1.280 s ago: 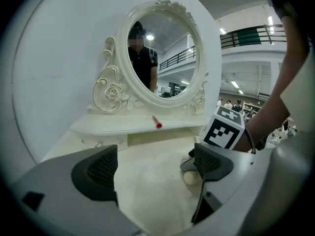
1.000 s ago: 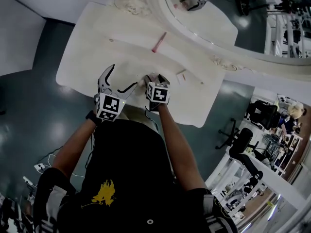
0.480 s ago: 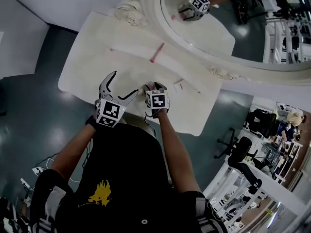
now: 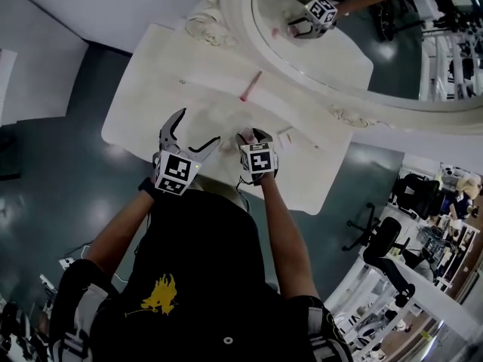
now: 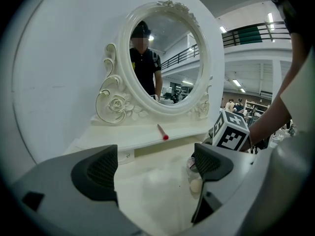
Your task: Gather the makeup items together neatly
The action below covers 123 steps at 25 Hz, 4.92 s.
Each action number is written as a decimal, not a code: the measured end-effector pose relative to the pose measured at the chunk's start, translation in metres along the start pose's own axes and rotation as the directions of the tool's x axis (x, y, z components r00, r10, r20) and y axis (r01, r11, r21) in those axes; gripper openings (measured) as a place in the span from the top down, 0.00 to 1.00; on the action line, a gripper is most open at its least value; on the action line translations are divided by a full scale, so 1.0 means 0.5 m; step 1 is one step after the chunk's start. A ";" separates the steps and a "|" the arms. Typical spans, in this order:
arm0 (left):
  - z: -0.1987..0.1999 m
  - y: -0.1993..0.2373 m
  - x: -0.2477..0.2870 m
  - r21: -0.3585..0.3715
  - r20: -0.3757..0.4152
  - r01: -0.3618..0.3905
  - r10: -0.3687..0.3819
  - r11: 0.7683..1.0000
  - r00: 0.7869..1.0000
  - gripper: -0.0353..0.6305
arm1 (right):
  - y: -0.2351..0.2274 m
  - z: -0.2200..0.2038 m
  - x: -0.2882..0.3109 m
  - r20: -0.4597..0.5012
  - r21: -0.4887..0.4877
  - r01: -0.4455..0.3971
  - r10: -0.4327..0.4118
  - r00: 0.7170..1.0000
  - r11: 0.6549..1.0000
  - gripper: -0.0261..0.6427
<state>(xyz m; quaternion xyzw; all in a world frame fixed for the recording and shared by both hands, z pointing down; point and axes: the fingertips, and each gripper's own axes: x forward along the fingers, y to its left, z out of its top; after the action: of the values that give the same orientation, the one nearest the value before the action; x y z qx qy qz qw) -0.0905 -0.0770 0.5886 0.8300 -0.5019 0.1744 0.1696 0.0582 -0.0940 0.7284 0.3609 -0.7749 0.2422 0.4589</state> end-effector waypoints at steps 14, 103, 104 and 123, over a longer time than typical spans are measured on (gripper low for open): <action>0.020 -0.016 0.016 0.004 0.002 -0.002 0.002 1.000 1.000 0.21 | -0.058 0.096 -0.078 0.091 -0.104 0.021 -0.011 0.996 0.994 0.60; 0.192 -0.052 -0.007 0.076 0.060 -0.011 0.006 0.997 0.998 0.21 | -0.156 0.224 -0.146 0.115 -0.578 0.031 0.044 0.992 0.815 0.56; 0.196 -0.054 -0.014 0.085 0.060 -0.009 0.004 0.996 0.998 0.21 | -0.158 0.213 -0.166 0.140 -0.546 0.045 0.039 0.989 0.836 0.56; 0.197 -0.146 -0.012 0.138 0.006 0.027 -0.028 0.990 1.000 0.21 | -0.312 -0.186 -0.164 -0.011 -0.114 0.002 -0.003 1.000 0.993 0.48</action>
<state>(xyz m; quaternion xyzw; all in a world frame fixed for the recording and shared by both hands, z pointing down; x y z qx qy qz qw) -0.0165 -0.0851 0.4914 0.8472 -0.4779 0.2031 0.1124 0.2559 -0.0977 0.7055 0.3337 -0.7845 0.1990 0.4834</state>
